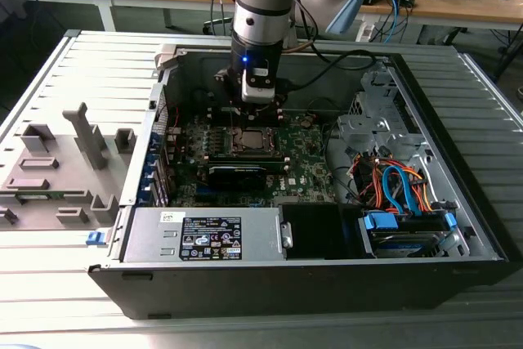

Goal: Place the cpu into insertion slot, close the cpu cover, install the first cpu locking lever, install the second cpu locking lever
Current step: 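Install the first cpu locking lever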

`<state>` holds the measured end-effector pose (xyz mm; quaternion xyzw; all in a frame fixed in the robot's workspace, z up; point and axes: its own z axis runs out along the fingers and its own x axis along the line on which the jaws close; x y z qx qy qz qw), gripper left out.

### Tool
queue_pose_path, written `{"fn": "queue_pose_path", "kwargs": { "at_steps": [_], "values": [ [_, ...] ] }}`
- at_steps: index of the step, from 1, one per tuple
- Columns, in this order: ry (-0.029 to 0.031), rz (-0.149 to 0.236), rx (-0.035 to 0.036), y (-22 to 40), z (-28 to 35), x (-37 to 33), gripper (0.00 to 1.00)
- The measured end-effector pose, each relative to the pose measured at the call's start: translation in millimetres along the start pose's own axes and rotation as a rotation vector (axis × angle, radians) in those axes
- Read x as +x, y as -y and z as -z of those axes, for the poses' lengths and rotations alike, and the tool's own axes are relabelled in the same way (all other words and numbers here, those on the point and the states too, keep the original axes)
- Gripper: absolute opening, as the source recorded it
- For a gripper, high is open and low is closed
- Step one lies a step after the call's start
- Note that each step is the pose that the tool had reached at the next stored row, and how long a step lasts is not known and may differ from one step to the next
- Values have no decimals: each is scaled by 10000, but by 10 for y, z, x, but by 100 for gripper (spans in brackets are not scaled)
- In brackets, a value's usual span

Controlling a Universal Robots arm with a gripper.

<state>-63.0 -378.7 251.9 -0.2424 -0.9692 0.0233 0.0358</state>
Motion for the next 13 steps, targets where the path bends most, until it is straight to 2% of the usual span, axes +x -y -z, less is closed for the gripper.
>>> {"fn": "queue_pose_path", "kwargs": {
  "at_steps": [13],
  "values": [
    [37,583,34,0,0,0,11]
  ]
}}
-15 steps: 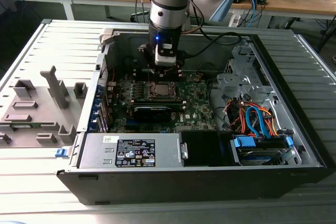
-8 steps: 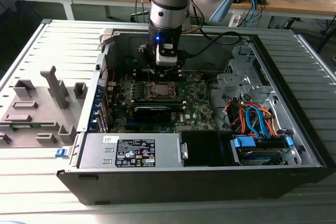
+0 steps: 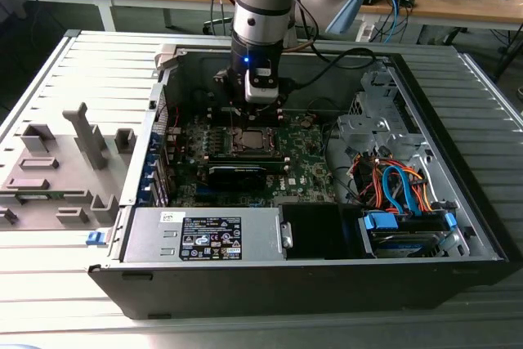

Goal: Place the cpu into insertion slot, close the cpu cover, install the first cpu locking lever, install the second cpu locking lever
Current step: 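Install the first cpu locking lever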

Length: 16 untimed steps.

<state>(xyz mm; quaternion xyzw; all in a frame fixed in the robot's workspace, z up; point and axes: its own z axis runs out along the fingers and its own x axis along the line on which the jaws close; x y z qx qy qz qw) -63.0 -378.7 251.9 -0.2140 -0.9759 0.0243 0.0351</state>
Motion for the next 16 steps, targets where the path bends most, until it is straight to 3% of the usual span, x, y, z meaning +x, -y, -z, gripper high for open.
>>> {"fn": "queue_pose_path", "kwargs": {
  "at_steps": [16],
  "values": [
    [44,705,42,0,0,0,11]
  ]
}}
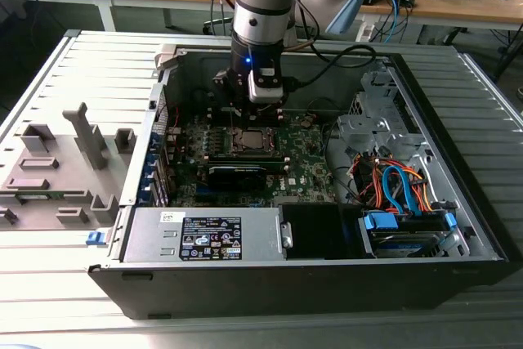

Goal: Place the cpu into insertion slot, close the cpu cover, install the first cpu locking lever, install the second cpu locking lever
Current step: 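Install the first cpu locking lever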

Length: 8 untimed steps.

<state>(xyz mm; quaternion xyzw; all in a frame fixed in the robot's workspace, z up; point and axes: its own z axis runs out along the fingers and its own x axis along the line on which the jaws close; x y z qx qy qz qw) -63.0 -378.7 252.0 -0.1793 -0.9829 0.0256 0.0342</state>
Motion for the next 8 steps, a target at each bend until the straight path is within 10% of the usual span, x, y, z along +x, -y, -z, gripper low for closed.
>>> {"fn": "queue_pose_path", "kwargs": {
  "at_steps": [8],
  "values": [
    [25,399,23,0,0,0,11]
  ]
}}
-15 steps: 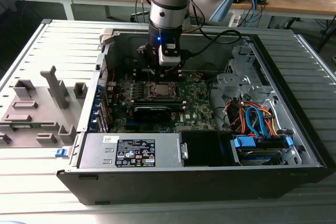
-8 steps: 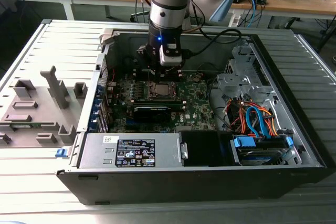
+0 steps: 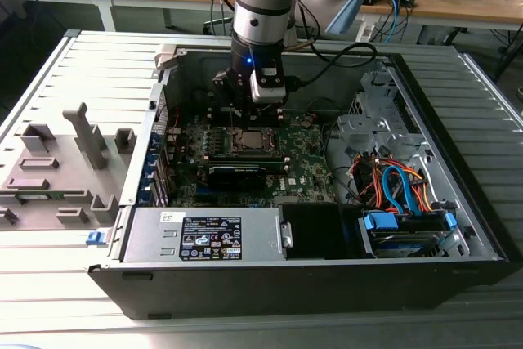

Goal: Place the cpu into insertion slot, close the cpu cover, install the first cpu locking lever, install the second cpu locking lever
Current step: 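Install the first cpu locking lever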

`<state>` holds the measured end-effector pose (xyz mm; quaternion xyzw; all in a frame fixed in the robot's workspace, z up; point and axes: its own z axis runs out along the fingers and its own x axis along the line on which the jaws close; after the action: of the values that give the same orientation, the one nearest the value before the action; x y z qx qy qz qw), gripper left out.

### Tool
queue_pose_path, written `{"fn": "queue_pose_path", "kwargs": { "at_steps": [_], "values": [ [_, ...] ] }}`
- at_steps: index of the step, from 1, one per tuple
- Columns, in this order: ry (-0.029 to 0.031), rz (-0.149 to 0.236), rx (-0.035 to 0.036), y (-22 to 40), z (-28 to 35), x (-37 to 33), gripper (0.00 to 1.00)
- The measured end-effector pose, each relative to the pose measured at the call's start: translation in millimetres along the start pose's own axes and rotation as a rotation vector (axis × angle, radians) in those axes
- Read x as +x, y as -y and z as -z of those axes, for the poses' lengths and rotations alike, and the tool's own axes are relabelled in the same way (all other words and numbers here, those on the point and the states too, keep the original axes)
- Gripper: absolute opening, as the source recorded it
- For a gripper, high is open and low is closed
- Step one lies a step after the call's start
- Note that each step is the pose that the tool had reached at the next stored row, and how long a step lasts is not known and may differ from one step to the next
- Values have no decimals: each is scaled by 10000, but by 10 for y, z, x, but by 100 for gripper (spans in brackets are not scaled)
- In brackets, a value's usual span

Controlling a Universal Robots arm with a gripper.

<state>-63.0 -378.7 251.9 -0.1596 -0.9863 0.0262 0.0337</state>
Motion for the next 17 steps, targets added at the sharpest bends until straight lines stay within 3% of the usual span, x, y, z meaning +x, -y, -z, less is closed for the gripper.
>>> {"fn": "queue_pose_path", "kwargs": {
  "at_steps": [17],
  "values": [
    [36,567,33,0,0,-1,11]
  ]
}}
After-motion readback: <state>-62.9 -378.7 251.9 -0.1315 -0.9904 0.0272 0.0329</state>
